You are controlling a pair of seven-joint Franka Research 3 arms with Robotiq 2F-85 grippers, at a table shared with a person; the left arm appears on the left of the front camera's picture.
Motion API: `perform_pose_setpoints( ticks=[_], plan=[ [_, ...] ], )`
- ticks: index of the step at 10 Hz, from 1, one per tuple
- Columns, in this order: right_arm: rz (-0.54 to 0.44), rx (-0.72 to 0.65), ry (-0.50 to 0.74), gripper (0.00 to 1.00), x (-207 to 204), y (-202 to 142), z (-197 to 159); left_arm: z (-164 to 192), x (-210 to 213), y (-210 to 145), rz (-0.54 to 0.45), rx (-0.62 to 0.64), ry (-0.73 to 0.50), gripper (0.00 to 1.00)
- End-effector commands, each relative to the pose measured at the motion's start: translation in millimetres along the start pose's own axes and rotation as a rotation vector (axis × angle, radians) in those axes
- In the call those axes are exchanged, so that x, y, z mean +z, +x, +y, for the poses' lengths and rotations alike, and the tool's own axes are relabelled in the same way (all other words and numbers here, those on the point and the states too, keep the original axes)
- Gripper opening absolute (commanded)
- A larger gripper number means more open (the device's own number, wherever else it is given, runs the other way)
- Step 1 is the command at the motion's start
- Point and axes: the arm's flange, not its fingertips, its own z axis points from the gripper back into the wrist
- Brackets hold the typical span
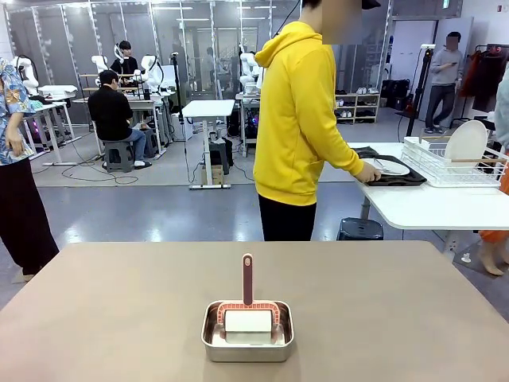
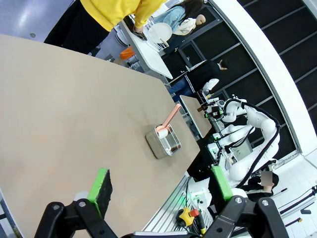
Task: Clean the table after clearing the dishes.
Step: When the right (or left) Handle tray is removed, use the right hand (or left hand) to clean the right (or left) side of the table with the Lint Roller.
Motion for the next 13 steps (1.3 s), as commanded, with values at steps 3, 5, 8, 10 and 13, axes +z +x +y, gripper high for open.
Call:
perform_pose_setpoints(
  ticks=[3, 5, 8, 10, 13],
  plan=[
    [0.001, 0.006, -0.001, 1.0, -2, -3, 5, -23, -18, 8, 0.074, -0.127, 0.018, 1.0],
    [0.001, 0.006, -0.001, 1.0, -2, -3, 5, -65, -62, 31, 0.192, -0.271, 0.051, 1.0],
    [0.001, 0.006, -0.001, 1.0, -2, -3, 5, -112, -155, 53, 0.394, -0.409, 0.113, 1.0],
    [0.001, 0.006, -0.001, 1.0, -2, -3, 5, -147, -229, 52, 0.552, -0.487, 0.117, 1.0],
    [0.001, 0.006, -0.001, 1.0, -2, -3, 5, -179, -340, 41, 0.74, -0.632, 0.201, 1.0]
  ],
)
